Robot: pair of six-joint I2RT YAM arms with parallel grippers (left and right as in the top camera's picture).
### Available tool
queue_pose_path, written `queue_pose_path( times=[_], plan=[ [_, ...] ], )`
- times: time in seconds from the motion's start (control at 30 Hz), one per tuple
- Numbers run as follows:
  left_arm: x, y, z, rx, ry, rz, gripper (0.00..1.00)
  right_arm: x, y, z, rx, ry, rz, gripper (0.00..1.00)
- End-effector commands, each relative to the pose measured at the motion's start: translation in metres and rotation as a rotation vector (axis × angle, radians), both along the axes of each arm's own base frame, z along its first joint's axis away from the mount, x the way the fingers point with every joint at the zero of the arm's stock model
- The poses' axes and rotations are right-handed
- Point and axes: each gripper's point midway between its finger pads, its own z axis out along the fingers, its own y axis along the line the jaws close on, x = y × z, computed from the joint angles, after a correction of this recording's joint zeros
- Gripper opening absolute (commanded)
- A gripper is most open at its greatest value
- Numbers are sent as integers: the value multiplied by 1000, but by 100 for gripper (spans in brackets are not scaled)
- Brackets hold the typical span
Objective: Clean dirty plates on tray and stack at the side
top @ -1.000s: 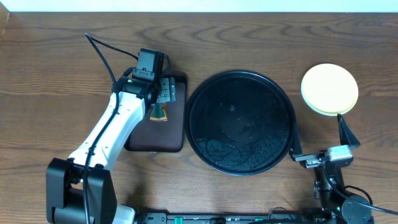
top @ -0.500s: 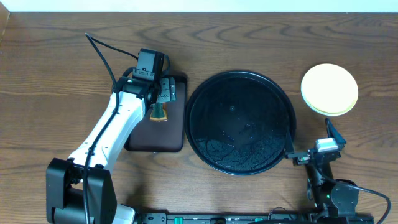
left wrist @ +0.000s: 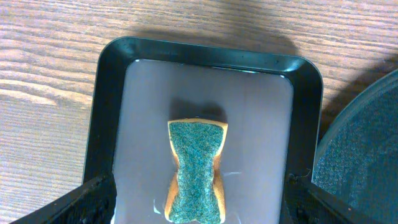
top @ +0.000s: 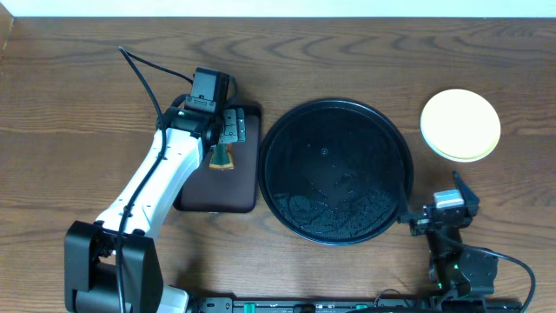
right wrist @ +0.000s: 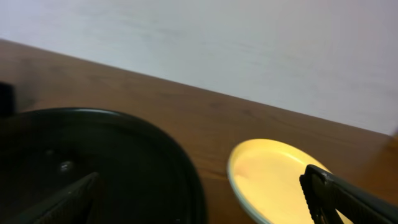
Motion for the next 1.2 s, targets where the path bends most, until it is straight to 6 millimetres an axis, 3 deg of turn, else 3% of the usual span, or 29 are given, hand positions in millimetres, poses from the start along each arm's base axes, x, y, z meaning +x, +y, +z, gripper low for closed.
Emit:
queue_pose_path(
  times=[0.0,0.13,1.17],
  plan=[
    [5,2,6,7,-18,10,87,1,-22,4,74,-16,-129,99],
    [5,2,6,7,-18,10,87,0,-34,1,141,-6,-204,99],
    [5,2,6,7,-18,10,87,0,-34,-2,147,9,-201,99]
  ],
)
